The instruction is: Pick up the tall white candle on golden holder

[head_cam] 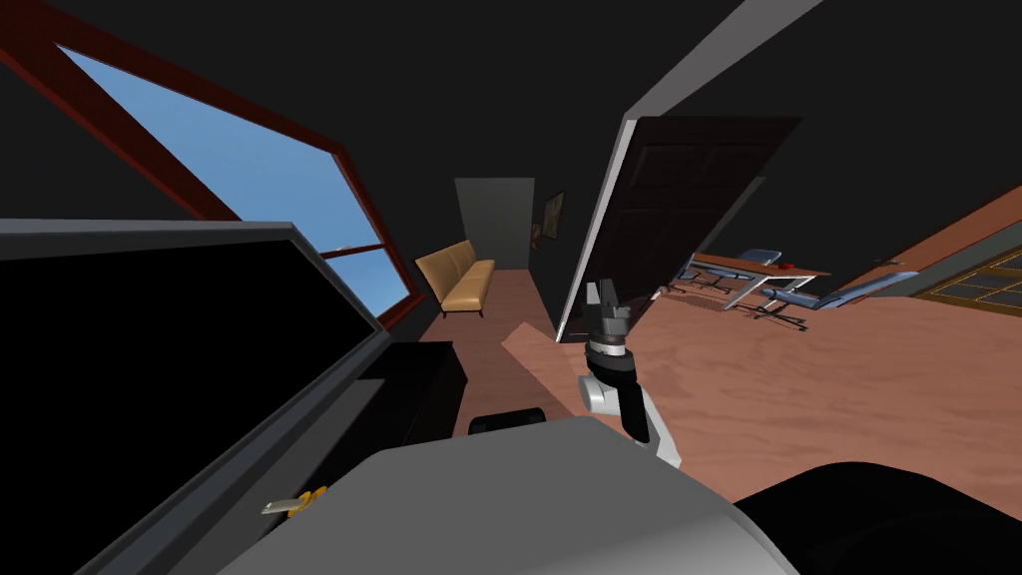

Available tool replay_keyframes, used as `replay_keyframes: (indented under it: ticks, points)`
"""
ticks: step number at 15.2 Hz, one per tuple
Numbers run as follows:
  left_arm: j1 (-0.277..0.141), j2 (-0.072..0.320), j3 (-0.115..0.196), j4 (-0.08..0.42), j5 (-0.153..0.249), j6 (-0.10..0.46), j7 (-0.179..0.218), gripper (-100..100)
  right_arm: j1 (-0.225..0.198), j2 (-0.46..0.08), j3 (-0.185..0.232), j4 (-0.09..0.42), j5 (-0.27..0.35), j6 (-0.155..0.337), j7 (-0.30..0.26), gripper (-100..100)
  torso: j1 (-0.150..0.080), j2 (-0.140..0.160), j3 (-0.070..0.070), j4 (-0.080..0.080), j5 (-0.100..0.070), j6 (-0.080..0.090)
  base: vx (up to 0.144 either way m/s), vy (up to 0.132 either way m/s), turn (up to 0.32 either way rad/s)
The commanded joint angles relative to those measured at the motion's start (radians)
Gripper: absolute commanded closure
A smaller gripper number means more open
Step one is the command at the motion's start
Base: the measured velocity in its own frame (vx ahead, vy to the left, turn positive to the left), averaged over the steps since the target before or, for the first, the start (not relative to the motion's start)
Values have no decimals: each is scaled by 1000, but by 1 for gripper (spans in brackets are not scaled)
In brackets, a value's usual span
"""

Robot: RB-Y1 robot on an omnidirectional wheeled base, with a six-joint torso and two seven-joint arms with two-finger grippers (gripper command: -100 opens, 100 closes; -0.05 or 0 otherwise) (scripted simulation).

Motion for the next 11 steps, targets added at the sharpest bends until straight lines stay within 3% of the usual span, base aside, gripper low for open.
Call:
replay_keyframes:
  ticks: [1, 2, 5, 8, 10, 11]
  points:
    - [8, 20, -12, 28, 10, 18, -7, -100, 0, 0, 0, 0, 0, 0, 0, 0, 0, 0, 0, 0, 0, 0, 60, -15, -65]
    - [5, 40, -32, 68, 21, 22, -4, -100, 0, 0, 0, 0, 0, 0, 0, 0, 0, 1, 0, 0, 0, 0, 61, -12, -80]
    - [5, 40, -32, 69, 21, 22, -4, -100, 0, 0, 0, 0, 0, 0, 0, 0, 0, 2, 1, 1, 0, 0, 32, -5, -36]
    - [0, 76, -69, 144, 40, 31, 1, -100, 0, 0, 0, 0, 0, 0, 0, 0, 0, 4, 2, 1, 0, 0, 26, -6, -83]
    - [0, 76, -69, 144, 40, 31, 1, -100, 0, 0, 0, 0, 0, 0, 0, 0, 1, 3, 2, 1, 0, 0, 37, -3, -45]
    - [-2, 92, -85, 177, 48, 35, 4, -100, 0, 0, 0, 0, 0, 0, 0, 0, 1, 3, 2, 1, 0, 0, 39, -5, -45]
